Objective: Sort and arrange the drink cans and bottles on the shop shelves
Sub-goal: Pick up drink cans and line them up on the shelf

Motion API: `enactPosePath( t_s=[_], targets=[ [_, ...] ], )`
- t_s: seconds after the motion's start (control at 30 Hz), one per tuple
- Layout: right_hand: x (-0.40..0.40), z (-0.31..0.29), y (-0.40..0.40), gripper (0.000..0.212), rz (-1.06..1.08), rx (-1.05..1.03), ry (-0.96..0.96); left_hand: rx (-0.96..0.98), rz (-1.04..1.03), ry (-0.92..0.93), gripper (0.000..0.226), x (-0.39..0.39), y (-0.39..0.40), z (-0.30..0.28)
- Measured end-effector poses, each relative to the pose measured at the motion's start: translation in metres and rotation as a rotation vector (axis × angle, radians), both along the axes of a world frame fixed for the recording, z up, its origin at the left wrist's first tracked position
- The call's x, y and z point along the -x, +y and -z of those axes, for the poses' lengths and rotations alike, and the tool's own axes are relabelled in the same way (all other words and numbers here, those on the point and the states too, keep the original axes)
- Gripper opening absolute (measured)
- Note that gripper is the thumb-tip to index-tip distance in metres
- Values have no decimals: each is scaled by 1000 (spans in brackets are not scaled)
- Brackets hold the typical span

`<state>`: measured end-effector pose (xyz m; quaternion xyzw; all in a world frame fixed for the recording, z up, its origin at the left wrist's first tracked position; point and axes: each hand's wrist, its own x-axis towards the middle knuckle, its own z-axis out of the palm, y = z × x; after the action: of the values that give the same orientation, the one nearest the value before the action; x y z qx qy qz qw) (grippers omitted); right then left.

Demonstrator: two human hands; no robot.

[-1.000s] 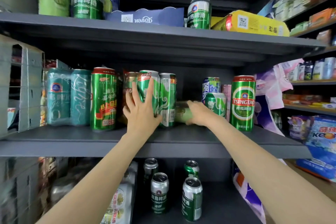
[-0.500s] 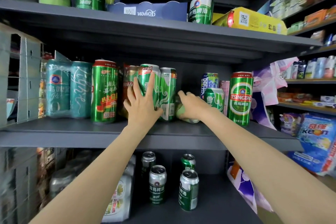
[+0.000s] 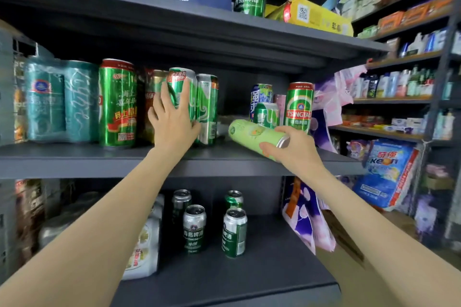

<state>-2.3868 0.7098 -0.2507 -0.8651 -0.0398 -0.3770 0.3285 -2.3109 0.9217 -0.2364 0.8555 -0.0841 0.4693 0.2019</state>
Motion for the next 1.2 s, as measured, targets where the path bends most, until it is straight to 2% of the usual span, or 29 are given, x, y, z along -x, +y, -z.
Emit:
enactPosePath(
  t_s=[0.07,0.13,0.17,0.27,0.3,0.37,0.43,0.5,0.63,0.77,0.83,0.93,1.0,1.07,1.13,1.2],
  targets=[
    [4,12,-1,49,-60,-207,-83,68,94,-172,68,9,-4,0],
    [4,23,-2,48,-129,-350,-158,258,305,-204,53,20,-15,-1],
    [2,27,-2,46,-180,-395,-197,373,433,-97,46,24,-24,-2],
    [-2,31,-5,41,-328,-420,-259,664,936,485,42,25,-53,-12],
    [-6,30,-6,41,-361,-395,-256,758,1068,613,47,19,-61,-15],
    [-15,29,-8,46,-381,-341,-222,921,1201,710,45,2,-71,-14],
    [-19,25,-11,50,-370,-268,-187,1028,1236,745,36,-7,-74,-12],
    [-20,18,-15,50,-419,-241,-36,1108,1224,748,33,-11,-75,-14],
    [-19,5,-37,43,-559,-384,291,1162,1066,729,51,-3,-71,-27],
    [-23,-1,-61,33,-428,-458,411,1093,895,728,53,26,-63,-51],
    [-18,-8,-56,21,-386,-408,523,952,793,765,51,48,-54,-68],
    [16,-41,-37,33,-436,-246,668,759,730,902,57,90,-31,-103],
    [51,-88,-27,30,-486,-247,579,735,728,996,65,120,-7,-136],
    [84,-148,-23,34,-498,-218,436,794,725,1041,68,147,18,-182],
    [104,-221,-21,35,-525,-157,352,814,723,1024,71,166,39,-238],
    [106,-300,-17,33,-566,-131,307,742,701,930,67,173,52,-301]
  ],
)
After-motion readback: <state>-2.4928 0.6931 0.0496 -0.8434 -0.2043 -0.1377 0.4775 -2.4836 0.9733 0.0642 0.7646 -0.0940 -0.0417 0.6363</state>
